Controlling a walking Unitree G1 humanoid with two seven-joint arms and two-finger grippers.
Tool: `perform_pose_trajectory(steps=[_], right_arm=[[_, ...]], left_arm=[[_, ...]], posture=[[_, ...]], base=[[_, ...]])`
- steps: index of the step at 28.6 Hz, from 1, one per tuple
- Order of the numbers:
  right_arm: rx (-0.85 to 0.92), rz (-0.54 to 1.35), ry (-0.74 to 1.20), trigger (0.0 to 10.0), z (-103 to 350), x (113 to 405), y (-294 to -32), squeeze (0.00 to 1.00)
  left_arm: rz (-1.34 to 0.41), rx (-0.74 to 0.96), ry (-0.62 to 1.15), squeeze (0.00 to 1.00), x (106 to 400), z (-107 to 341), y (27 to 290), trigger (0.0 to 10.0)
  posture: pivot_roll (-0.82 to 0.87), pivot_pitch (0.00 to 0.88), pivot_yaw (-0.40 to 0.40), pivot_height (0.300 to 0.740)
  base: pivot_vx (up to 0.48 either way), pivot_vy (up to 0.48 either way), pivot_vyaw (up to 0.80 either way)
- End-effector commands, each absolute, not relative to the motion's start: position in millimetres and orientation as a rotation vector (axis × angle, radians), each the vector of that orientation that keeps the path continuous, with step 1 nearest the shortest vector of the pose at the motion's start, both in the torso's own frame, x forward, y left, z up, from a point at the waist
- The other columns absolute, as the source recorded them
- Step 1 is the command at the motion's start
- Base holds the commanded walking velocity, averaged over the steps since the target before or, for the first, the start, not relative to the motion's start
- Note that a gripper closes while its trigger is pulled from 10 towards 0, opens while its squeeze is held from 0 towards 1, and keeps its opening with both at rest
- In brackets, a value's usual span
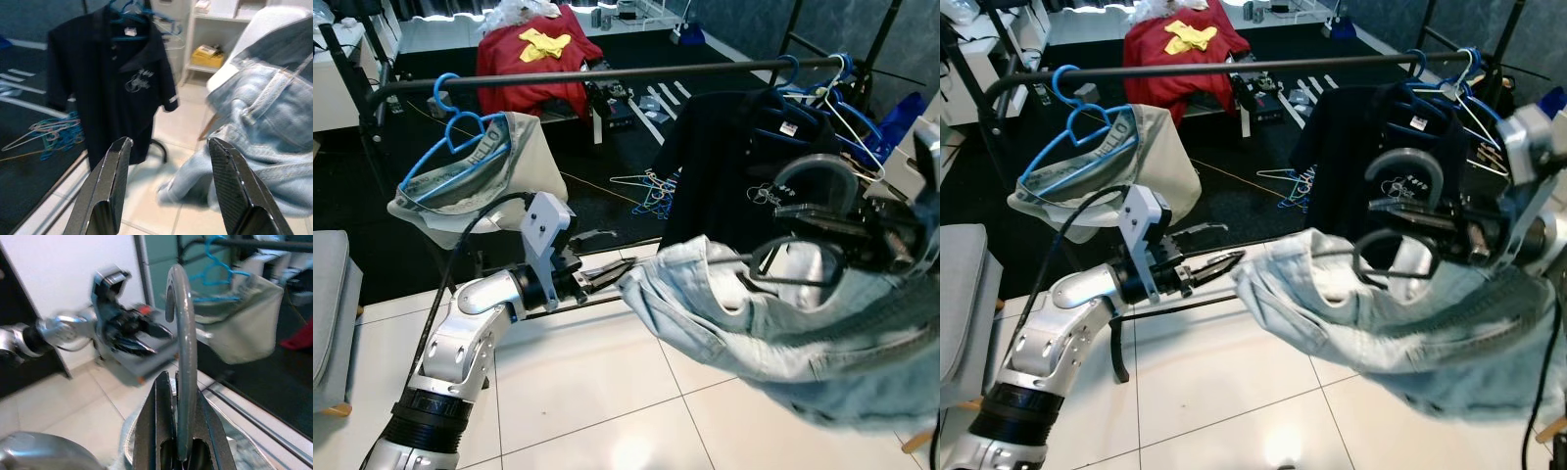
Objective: Hang hanger
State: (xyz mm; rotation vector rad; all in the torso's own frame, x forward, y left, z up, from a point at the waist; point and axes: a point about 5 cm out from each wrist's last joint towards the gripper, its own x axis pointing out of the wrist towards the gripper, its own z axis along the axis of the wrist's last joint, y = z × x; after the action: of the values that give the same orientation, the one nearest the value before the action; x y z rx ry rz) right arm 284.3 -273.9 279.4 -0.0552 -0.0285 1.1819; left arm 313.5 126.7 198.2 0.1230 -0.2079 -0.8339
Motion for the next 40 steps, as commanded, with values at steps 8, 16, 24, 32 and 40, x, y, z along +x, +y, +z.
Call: perform_pose_trajectory(steps=[8,16,24,32,40], right_arm=[[-0.196,0.913,0.053,8.2,219.8,278.6,-278.2,0.00],[0.021,0.531,-0.014,10.0,148.7,294.3,-250.5,0.00],[-0.051,0.359,-0.122,10.0,145.7,304.2,-240.8,0.00],[-0.126,0.182,-0.209,10.0,136.4,309.6,-224.6,0.00],[-0.050,0.100,-0.191,10.0,131.7,315.4,-224.7,0.00]], left_arm=[[-0.351,-0.025,0.102,0.00,320.8,127.4,159.5,10.0],[-0.146,0.045,0.226,0.00,318.7,97.9,145.6,10.0],[-0.178,-0.127,0.183,0.00,312.5,97.5,138.8,10.0],[-0.177,-0.209,0.190,0.00,314.8,96.0,131.7,10.0],[-0.188,-0.140,0.087,0.00,317.2,104.6,128.6,10.0]], posture=[[-0.24,0.094,-0.007,0.740],[-0.19,0.080,-0.003,0.740],[-0.16,0.060,0.009,0.740],[-0.15,0.033,0.003,0.740],[-0.14,0.040,-0.004,0.740]], base=[[0.000,0.000,0.00],[0.000,0.000,0.00],[0.000,0.000,0.00],[0.000,0.000,0.00],[0.000,0.000,0.00]])
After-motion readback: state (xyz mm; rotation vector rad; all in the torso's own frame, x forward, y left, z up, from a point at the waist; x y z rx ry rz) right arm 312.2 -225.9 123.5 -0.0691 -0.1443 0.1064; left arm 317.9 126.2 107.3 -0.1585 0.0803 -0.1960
